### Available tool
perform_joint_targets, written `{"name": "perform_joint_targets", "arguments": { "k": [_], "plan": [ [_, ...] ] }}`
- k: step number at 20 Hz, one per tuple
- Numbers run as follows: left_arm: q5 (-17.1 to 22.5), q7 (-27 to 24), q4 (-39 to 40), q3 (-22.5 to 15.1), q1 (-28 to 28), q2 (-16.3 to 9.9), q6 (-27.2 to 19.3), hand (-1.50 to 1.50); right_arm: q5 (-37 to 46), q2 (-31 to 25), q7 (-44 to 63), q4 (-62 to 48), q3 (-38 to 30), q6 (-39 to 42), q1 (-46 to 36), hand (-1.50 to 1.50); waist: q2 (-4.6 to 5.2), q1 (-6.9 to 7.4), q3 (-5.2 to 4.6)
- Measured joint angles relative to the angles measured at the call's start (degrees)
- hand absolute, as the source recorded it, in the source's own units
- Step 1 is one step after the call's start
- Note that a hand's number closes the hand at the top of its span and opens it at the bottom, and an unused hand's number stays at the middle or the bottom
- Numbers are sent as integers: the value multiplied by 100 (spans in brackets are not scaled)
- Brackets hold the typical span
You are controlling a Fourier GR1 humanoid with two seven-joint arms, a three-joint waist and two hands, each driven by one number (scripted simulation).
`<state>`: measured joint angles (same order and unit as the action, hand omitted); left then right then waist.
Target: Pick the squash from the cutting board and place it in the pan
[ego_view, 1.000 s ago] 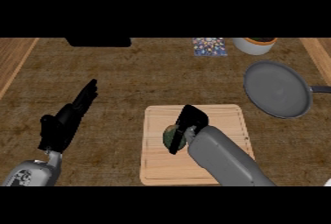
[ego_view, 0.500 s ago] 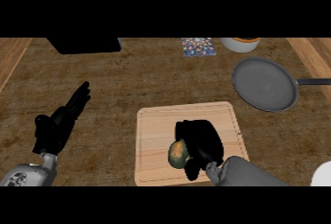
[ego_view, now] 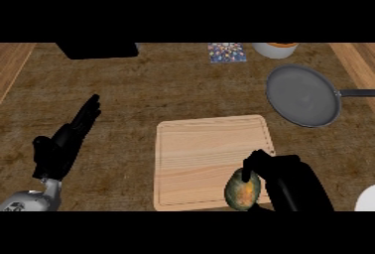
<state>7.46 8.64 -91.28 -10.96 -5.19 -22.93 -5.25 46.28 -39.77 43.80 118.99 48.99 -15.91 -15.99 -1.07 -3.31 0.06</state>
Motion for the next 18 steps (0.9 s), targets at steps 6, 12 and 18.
{"name": "perform_joint_targets", "arguments": {
  "k": [6,12,18],
  "plan": [
    [-44,90,33,7,-227,80,119,0,-535,-799,-690,382,-1031,-1111,1142,150,78,161,3],
    [-188,140,34,-56,-324,253,139,0,-1926,-771,-2059,-529,-1957,-1684,1393,150,113,294,4],
    [-267,168,75,-16,-408,341,253,0,-2472,-336,-3310,-2325,-2608,-1643,852,150,128,373,2]
  ]
}}
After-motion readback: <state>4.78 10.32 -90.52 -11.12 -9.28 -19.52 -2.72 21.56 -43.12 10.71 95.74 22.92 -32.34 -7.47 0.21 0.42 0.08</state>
